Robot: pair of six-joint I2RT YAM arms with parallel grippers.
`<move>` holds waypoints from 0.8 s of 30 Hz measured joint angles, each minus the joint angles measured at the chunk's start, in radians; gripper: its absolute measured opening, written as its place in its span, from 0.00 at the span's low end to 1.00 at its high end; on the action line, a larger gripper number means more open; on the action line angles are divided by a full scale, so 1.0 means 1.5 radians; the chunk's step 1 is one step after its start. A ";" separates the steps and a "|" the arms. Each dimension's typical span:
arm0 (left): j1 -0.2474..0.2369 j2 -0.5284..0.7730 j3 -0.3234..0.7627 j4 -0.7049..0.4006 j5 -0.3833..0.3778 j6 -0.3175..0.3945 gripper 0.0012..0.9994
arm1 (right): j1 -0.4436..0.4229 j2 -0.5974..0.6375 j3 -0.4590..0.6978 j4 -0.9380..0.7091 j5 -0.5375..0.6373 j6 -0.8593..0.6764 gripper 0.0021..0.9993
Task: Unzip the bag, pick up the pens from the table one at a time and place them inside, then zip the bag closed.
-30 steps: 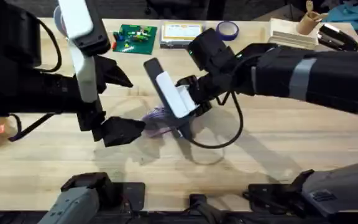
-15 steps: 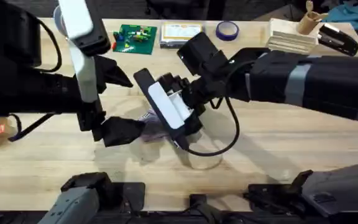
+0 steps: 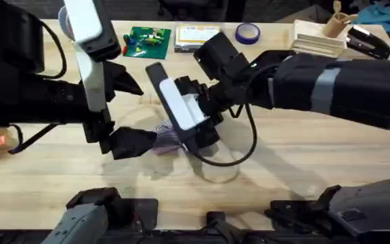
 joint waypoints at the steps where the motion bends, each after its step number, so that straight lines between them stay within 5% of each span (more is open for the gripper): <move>1: 0.003 0.000 0.000 0.000 -0.003 0.000 0.99 | -0.003 -0.002 0.000 -0.001 0.001 0.018 1.00; 16: 0.089 0.000 0.000 -0.006 -0.030 0.018 0.99 | -0.089 -0.178 0.026 -0.005 -0.018 0.511 1.00; 18: 0.101 0.000 -0.001 -0.025 -0.030 0.065 0.99 | -0.108 -0.195 0.026 -0.007 -0.019 0.667 1.00; 24: 0.118 0.000 -0.032 -0.025 -0.030 0.126 0.99 | -0.112 -0.204 0.026 -0.007 -0.022 0.764 1.00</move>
